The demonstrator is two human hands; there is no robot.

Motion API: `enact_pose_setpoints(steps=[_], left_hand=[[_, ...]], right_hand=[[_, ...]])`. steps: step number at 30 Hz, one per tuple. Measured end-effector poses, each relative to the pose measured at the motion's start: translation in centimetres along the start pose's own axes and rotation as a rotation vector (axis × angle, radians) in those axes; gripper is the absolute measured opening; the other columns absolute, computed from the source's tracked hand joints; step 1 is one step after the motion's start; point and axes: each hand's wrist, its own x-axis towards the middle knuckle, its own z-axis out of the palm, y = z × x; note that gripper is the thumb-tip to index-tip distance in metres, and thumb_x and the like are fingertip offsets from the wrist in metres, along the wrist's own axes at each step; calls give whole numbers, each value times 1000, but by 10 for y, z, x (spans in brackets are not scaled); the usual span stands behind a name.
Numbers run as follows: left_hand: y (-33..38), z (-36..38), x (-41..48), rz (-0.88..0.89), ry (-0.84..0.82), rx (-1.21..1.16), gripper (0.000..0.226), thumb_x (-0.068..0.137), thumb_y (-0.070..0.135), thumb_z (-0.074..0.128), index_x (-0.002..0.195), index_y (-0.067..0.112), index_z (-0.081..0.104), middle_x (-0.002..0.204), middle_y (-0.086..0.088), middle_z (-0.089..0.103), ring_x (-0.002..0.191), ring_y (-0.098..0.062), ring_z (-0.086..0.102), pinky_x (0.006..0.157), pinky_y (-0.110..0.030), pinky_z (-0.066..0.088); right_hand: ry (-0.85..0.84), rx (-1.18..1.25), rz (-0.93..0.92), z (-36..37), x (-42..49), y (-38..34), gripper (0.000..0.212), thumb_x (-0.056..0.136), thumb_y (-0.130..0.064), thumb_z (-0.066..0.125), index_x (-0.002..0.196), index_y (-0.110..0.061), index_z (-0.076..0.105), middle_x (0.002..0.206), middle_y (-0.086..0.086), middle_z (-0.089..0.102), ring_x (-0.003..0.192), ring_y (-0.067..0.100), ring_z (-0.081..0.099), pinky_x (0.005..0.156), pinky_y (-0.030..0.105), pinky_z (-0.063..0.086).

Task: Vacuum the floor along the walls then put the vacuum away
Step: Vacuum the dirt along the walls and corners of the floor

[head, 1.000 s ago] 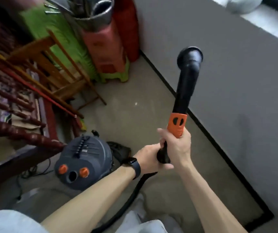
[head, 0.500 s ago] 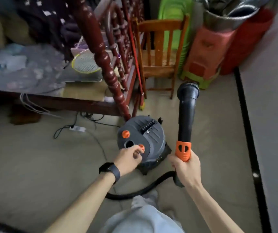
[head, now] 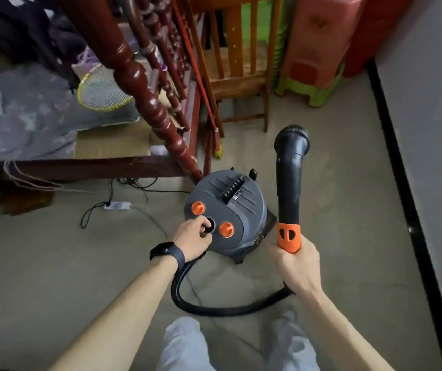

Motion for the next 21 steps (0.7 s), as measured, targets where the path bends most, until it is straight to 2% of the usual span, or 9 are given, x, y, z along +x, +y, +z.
enact_pose_setpoints(steps=[2,5,9,11,13,16,19,21], left_hand=[[1,-7,23,54,-26,76,21,88,22,62,108,22,61,109,-2,64,104,-24,59,77,-24,38],[-7,-15,65,128,-104,196,29,89,33,60,116,28,55,118,-2,59,109,-26,56,87,-33,46],[-22,-8,137,290,-182,343,45,88,48,58,130,34,46,132,0,49,120,-28,48,95,-40,44],[-33,4,172,405,-255,423,53,87,53,56,136,42,37,145,-1,38,131,-30,39,103,-43,40],[-43,19,199,531,-337,546,62,86,58,54,141,52,25,158,-7,19,143,-33,23,112,-48,29],[-52,40,222,675,-408,712,77,83,64,56,146,54,13,164,-6,-3,148,-37,5,118,-55,14],[-58,54,237,740,-431,822,82,80,71,56,149,51,16,163,4,-5,146,-40,12,114,-60,17],[-64,61,245,791,-372,876,79,79,74,54,146,48,23,160,2,-1,137,-40,28,110,-57,27]], right_hand=[[69,4,55,7,1,6,8,57,-40,63,61,-40,56,49,-16,54,45,6,43,52,29,36],[129,-17,163,38,16,15,13,65,-44,74,69,-43,62,58,-20,64,59,11,56,60,33,46],[153,-65,297,108,50,31,27,73,-57,70,80,-32,64,79,-12,71,84,22,65,79,38,52],[229,-53,343,140,59,41,27,78,-57,70,82,-32,60,75,-14,69,81,17,64,77,37,50],[341,-21,375,165,58,48,29,76,-59,69,84,-34,57,72,-22,66,73,11,61,71,32,48],[502,48,438,191,41,51,41,65,-65,65,84,-30,57,70,-17,65,64,10,57,63,31,45],[512,142,501,205,24,50,36,59,-60,67,79,-31,64,66,-14,66,58,7,57,64,32,47],[527,217,543,212,13,52,32,56,-56,70,77,-32,68,68,-10,69,65,15,63,70,34,50]])
